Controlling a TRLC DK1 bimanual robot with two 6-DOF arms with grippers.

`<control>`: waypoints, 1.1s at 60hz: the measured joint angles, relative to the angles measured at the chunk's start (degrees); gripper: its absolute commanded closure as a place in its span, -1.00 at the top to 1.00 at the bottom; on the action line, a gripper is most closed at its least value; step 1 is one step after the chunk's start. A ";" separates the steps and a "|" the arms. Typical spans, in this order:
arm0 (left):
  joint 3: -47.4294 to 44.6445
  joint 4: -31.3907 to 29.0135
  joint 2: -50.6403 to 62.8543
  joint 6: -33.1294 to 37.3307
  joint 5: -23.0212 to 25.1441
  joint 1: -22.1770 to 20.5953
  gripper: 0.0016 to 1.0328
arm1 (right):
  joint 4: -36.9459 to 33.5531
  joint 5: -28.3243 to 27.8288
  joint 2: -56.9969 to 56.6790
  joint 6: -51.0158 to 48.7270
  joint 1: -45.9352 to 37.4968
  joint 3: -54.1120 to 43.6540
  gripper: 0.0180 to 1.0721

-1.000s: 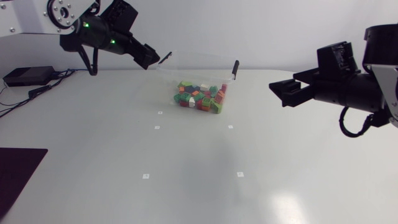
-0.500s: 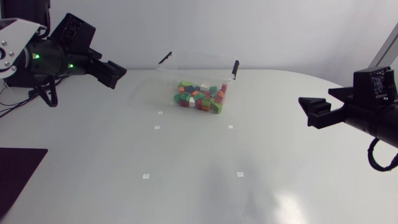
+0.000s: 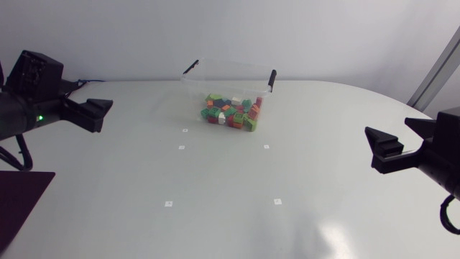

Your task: Place the duplo bricks in the container

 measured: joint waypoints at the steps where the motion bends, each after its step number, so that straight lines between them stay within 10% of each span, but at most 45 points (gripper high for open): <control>1: -0.57 0.26 -0.44 0.02 -0.02 0.13 0.93 | -0.02 0.20 -0.52 -0.13 -0.02 -0.33 0.91; 38: -21.79 4.66 -27.32 1.18 1.31 5.07 0.92 | -2.91 2.32 -17.79 -2.71 -0.33 -10.71 0.91; 66: -32.89 6.62 -41.79 -10.64 -1.22 3.04 0.92 | 1.38 3.45 -24.39 3.30 0.68 -17.27 0.90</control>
